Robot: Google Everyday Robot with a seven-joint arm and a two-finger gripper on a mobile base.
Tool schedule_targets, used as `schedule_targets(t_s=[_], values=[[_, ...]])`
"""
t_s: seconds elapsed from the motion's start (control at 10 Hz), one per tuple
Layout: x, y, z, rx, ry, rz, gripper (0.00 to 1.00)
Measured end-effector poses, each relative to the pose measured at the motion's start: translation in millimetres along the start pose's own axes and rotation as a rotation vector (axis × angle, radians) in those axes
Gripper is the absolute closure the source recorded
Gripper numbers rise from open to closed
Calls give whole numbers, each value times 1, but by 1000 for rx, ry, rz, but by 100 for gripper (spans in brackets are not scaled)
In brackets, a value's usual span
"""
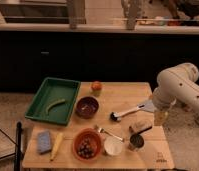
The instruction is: Place brush in purple bowl
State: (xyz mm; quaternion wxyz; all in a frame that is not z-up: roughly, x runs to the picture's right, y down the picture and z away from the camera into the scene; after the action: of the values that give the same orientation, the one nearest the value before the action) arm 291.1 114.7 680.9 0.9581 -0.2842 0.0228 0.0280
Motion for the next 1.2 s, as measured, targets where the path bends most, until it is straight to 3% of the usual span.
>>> schedule_targets(t_s=[0.4, 0.8, 1.2], values=[[0, 1, 1, -2, 1, -2, 20], [-40, 0, 21, -6, 1, -51, 20], [-51, -2, 32, -4, 5, -104, 20]])
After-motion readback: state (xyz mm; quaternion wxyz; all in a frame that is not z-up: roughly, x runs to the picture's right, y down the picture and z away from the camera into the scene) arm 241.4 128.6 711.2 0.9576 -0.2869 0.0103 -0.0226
